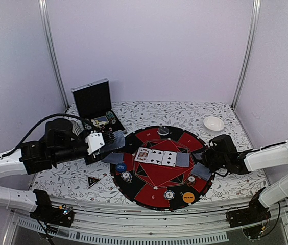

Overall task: Distribute texas hold em gaming equipment
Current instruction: Place the poker card in the community card area.

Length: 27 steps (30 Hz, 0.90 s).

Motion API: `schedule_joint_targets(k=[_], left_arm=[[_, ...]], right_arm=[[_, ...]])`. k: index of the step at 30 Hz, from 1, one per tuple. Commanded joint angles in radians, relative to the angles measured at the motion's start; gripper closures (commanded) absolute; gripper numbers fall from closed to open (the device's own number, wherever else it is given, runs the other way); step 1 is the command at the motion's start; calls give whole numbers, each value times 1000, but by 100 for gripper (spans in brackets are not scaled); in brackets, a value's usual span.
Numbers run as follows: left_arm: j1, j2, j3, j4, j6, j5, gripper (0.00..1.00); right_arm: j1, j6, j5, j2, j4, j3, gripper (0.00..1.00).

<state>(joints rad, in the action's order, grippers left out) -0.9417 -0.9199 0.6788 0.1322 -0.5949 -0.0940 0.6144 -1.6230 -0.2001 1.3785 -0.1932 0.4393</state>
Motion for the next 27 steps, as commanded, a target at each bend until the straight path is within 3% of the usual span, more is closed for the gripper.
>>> schedule_joint_targets(k=[1, 13, 18, 27], left_arm=[[-11, 15, 4, -27, 6, 9, 46], [-12, 13, 4, -27, 6, 10, 46], [-11, 17, 4, -26, 6, 11, 46], [-11, 19, 4, -28, 7, 15, 46]], right_arm=[[20, 1, 2, 11, -21, 13, 87], [51, -18, 8, -3, -48, -4, 82], [50, -35, 21, -14, -45, -31, 96], [63, -32, 39, -46, -39, -31, 98]])
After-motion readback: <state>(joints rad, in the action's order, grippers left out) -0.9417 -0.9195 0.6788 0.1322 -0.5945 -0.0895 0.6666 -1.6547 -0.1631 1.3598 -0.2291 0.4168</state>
